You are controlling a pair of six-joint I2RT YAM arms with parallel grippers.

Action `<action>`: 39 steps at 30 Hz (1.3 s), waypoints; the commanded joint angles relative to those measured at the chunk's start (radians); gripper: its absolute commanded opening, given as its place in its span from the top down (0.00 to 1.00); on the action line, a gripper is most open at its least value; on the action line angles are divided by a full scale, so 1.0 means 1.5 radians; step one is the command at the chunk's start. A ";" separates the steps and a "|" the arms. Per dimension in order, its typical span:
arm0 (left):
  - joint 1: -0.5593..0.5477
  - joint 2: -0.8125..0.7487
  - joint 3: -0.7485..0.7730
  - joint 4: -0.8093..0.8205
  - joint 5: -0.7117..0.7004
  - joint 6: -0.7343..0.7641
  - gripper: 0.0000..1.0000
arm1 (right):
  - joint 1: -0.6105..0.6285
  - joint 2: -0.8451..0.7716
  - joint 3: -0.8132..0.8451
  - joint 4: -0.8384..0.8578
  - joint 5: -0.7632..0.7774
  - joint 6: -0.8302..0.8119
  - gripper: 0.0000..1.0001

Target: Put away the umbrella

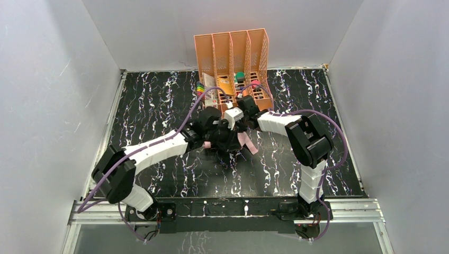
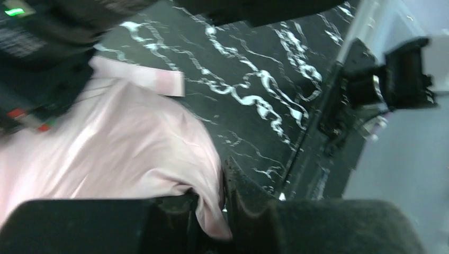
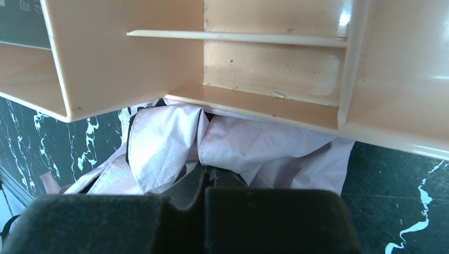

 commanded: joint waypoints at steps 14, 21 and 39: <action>-0.078 -0.116 -0.079 -0.084 0.038 -0.002 0.73 | -0.011 0.048 -0.022 -0.086 0.073 -0.028 1.00; -0.111 -0.229 -0.158 -0.096 -0.126 -0.104 0.88 | -0.012 0.047 -0.029 -0.084 0.075 -0.029 1.00; -0.242 -0.189 -0.165 0.039 -0.388 -0.200 0.25 | -0.012 0.046 -0.027 -0.082 0.073 -0.028 1.00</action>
